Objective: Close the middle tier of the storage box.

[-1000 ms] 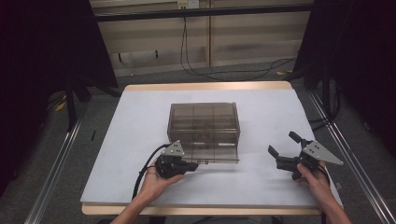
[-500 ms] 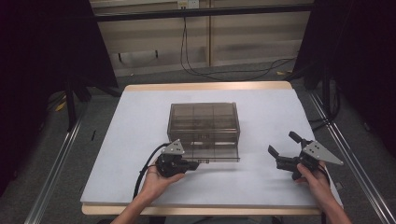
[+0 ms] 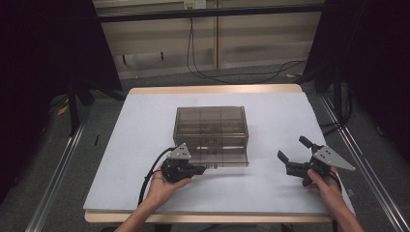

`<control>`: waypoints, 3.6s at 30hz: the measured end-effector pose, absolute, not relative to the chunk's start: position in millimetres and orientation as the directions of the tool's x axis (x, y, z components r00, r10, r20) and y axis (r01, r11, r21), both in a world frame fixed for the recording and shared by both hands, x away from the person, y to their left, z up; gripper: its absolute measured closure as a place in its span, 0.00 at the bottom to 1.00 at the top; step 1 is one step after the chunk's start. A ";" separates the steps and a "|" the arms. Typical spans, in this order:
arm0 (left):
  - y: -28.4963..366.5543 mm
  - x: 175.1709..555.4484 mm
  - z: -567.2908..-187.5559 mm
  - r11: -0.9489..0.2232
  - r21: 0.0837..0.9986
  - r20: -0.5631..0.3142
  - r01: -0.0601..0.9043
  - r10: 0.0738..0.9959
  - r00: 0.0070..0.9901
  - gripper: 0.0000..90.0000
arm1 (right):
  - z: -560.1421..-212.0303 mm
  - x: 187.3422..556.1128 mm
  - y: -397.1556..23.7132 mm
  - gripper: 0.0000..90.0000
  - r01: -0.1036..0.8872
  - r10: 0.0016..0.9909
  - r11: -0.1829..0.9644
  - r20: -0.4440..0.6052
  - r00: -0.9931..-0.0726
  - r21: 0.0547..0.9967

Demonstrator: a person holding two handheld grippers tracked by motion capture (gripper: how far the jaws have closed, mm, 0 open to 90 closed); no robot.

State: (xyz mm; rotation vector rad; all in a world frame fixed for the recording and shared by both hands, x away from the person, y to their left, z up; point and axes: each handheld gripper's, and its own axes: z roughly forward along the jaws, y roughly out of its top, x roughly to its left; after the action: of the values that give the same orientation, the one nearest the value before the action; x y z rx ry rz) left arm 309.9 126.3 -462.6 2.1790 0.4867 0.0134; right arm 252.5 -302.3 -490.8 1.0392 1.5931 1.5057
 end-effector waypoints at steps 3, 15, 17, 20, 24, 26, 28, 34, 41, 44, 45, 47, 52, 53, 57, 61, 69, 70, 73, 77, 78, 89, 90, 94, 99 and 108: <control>126.3 310.0 -462.8 -0.534 0.774 -0.164 0.339 0.347 0.923 1.00 | -490.7 252.5 -302.0 0.01 0.087 0.901 -0.003 0.040 -0.431 0.996; 124.9 311.3 -462.8 -0.523 0.781 -0.167 0.342 0.353 0.921 1.00 | -490.8 252.5 -302.3 0.01 0.087 0.901 0.001 0.037 -0.432 0.996; 125.0 312.2 -461.7 -0.530 0.777 -0.160 0.340 0.356 0.921 1.00 | -490.7 252.5 -302.1 0.01 0.087 0.901 -0.003 0.040 -0.431 0.996; 124.6 313.1 -462.4 -0.520 0.783 -0.165 0.343 0.357 0.919 1.00 | -490.8 252.5 -302.4 0.01 0.085 0.901 0.002 0.035 -0.433 0.996; 124.8 312.6 -461.2 -0.522 0.779 -0.166 0.347 0.362 0.917 1.00 | -490.8 252.6 -302.3 0.01 0.086 0.900 0.001 0.037 -0.435 0.996; 124.8 312.5 -461.2 -0.521 0.780 -0.166 0.348 0.363 0.917 1.00 | -490.7 252.5 -302.1 0.01 0.086 0.900 -0.002 0.039 -0.433 0.996; 124.9 312.6 -461.2 -0.520 0.780 -0.167 0.348 0.363 0.917 1.00 | -490.7 252.5 -302.1 0.01 0.085 0.902 -0.002 0.039 -0.430 0.996; 125.5 312.5 -461.8 -0.516 0.782 -0.164 0.349 0.370 0.914 1.00 | -490.7 252.4 -302.2 0.01 0.084 0.901 -0.001 0.037 -0.433 0.996; 126.3 313.8 -461.7 -0.514 0.786 -0.159 0.344 0.369 0.916 1.00 | -490.7 252.3 -302.3 0.01 0.085 0.900 -0.002 0.039 -0.433 0.996; 126.8 314.6 -460.8 -0.518 0.785 -0.153 0.340 0.370 0.916 1.00 | -490.7 252.4 -302.3 0.01 0.085 0.901 -0.001 0.038 -0.433 0.996; 126.6 314.5 -460.8 -0.512 0.787 -0.156 0.344 0.374 0.914 1.00 | -490.7 252.4 -302.2 0.01 0.085 0.901 -0.002 0.038 -0.432 0.996; 126.6 314.7 -460.8 -0.511 0.788 -0.158 0.343 0.370 0.916 1.00 | -490.7 252.4 -302.2 0.01 0.086 0.901 -0.002 0.039 -0.431 0.996; 126.5 315.6 -460.7 -0.506 0.791 -0.163 0.344 0.369 0.915 1.00 | -490.8 252.4 -302.5 0.01 0.086 0.900 0.001 0.037 -0.434 0.996; 126.5 315.8 -460.7 -0.505 0.792 -0.161 0.342 0.368 0.916 1.00 | -490.8 252.5 -302.5 0.01 0.085 0.899 0.001 0.036 -0.436 0.996; 125.6 315.3 -460.5 -0.494 0.794 -0.170 0.354 0.379 0.910 1.00 | -490.8 252.4 -302.5 0.01 0.086 0.900 0.001 0.037 -0.434 0.996; 125.2 317.3 -459.5 -0.503 0.790 -0.159 0.351 0.384 0.909 1.00 | -490.8 252.5 -302.2 0.01 0.086 0.901 -0.001 0.038 -0.432 0.996; 124.6 318.1 -460.4 -0.492 0.794 -0.169 0.356 0.383 0.908 1.00 | -490.8 252.5 -302.4 0.01 0.086 0.900 0.001 0.036 -0.434 0.996; 124.7 318.0 -460.3 -0.494 0.793 -0.168 0.355 0.384 0.908 1.00 | -490.8 252.6 -302.3 0.01 0.086 0.900 0.001 0.037 -0.434 0.996; 124.5 318.1 -460.1 -0.497 0.791 -0.166 0.356 0.386 0.908 1.00 | -490.8 252.5 -302.3 0.01 0.087 0.900 0.000 0.037 -0.433 0.996; 123.9 319.3 -460.2 -0.496 0.790 -0.167 0.359 0.390 0.906 1.00 | -490.8 252.5 -302.4 0.01 0.087 0.900 0.000 0.037 -0.433 0.996; 124.0 320.2 -460.7 -0.491 0.794 -0.170 0.358 0.386 0.907 1.00 | -490.8 252.5 -302.4 0.01 0.087 0.900 0.001 0.037 -0.433 0.996; 124.7 321.7 -460.2 -0.496 0.789 -0.166 0.364 0.398 0.902 1.00 | -490.8 252.6 -302.7 0.01 0.085 0.899 0.002 0.035 -0.436 0.996; 124.8 322.0 -460.4 -0.493 0.790 -0.168 0.364 0.397 0.902 1.00 | -490.8 252.6 -302.7 0.01 0.085 0.899 0.002 0.035 -0.436 0.996; 124.8 322.3 -460.5 -0.490 0.792 -0.169 0.363 0.396 0.903 1.00 | -490.8 252.6 -302.6 0.01 0.085 0.899 0.002 0.036 -0.436 0.996; 124.8 322.4 -460.2 -0.483 0.797 -0.172 0.364 0.396 0.902 1.00 | -490.8 252.5 -302.5 0.01 0.086 0.899 0.001 0.037 -0.436 0.996; 123.6 323.6 -460.3 -0.477 0.798 -0.172 0.369 0.407 0.897 1.00 | -490.9 252.8 -302.8 0.01 0.083 0.900 0.001 0.035 -0.434 0.997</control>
State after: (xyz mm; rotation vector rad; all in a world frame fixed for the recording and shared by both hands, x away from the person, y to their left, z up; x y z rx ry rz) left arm 323.6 123.6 -460.3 2.1160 0.5560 0.0503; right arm 252.8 -302.8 -490.9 1.0359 1.5916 1.5085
